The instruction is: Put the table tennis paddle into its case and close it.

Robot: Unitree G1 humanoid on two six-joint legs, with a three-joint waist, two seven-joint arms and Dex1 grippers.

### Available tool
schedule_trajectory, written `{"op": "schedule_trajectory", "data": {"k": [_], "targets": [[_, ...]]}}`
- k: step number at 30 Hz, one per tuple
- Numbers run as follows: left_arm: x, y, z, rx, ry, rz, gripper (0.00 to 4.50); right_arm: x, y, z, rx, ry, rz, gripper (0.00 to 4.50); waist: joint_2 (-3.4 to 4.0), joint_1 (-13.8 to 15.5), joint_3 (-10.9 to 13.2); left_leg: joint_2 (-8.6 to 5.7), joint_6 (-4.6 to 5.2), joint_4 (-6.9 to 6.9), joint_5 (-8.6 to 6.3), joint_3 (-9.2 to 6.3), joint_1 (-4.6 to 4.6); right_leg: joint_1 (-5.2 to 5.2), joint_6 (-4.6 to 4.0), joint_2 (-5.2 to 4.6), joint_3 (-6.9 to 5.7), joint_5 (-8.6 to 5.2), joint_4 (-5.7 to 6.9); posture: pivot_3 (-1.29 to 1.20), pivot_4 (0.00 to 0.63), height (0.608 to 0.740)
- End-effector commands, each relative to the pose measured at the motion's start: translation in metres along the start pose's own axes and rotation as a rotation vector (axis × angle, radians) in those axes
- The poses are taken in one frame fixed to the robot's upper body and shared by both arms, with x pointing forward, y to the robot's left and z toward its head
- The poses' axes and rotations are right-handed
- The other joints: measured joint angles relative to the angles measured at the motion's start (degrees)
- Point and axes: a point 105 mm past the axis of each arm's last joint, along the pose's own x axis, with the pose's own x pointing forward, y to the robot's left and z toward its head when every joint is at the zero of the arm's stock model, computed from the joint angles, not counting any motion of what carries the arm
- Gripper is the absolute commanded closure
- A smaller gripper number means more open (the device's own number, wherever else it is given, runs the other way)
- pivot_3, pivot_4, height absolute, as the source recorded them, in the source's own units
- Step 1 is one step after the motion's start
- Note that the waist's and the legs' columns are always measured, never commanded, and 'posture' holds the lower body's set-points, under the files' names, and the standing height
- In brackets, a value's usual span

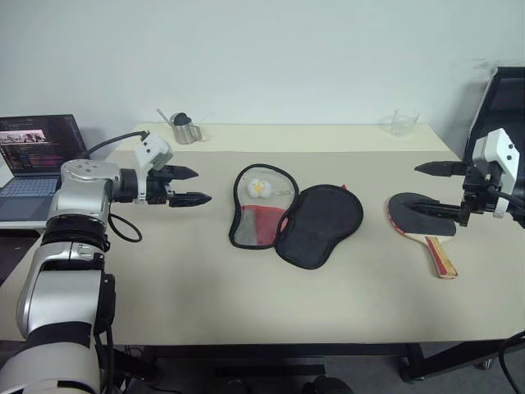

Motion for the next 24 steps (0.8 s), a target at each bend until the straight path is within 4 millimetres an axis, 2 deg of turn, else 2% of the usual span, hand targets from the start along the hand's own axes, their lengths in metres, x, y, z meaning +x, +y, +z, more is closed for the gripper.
{"op": "schedule_trajectory", "data": {"k": [1, 5, 8, 13, 18, 24], "targets": [[-0.016, 0.006, 0.014, 0.054, -0.025, 0.038, 0.08, 0.001, -0.002, 0.009, -0.035, -0.039, -0.001, 0.03, 0.0, 0.0, 0.0, -0.02, 0.0, 0.0, 0.0, 0.0, 0.0, 0.0, 0.0, 0.0, 0.0, 0.0, 0.0, 0.0, 0.15, 0.74], [-0.026, 0.006, 0.021, 0.056, -0.038, 0.036, 0.08, 0.01, -0.005, 0.01, -0.034, -0.063, 0.009, 0.03, -0.01, 0.0, 0.0, -0.02, 0.0, 0.01, 0.0, 0.03, 0.0, -0.01, 0.0, 0.0, 0.03, 0.0, 0.01, 0.0, 0.15, 0.74], [-0.02, 0.005, 0.021, 0.05, -0.048, 0.031, 0.08, 0.01, -0.004, 0.01, -0.045, -0.067, 0.019, 0.03, -0.01, 0.1, 0.0, -0.02, 0.0, 0.0, 0.0, 0.01, 0.0, -0.01, 0.0, 0.0, 0.0, 0.0, 0.03, 0.0, 0.15, 0.74], [0.013, -0.007, 0.014, 0.019, -0.063, -0.03, 0.08, 0.001, -0.004, 0.01, -0.048, -0.062, -0.003, 0.03, -0.04, 0.5, 0.0, -0.04, 0.0, 0.03, 0.0, 0.0, -0.01, 0.02, 0.0, -0.03, -0.01, 0.0, 0.02, 0.0, 0.15, 0.74], [0.05, -0.006, 0.0, -0.083, -0.065, 0.029, 0.08, -0.01, -0.002, 0.008, -0.048, -0.041, -0.046, 0.03, -0.06, 0.9, 0.0, -0.06, 0.0, 0.06, 0.0, -0.02, -0.02, 0.03, 0.01, -0.03, 0.0, 0.0, 0.03, 0.0, 0.15, 0.74], [0.084, -0.018, -0.01, -0.171, -0.014, 0.014, 0.08, -0.019, 0.005, 0.007, -0.035, -0.018, -0.082, 0.03, -0.1, 0.4, 0.0, -0.05, 0.0, 0.05, 0.0, -0.01, -0.02, 0.03, 0.02, -0.01, 0.0, 0.01, 0.02, 0.0, 0.15, 0.74]]}}
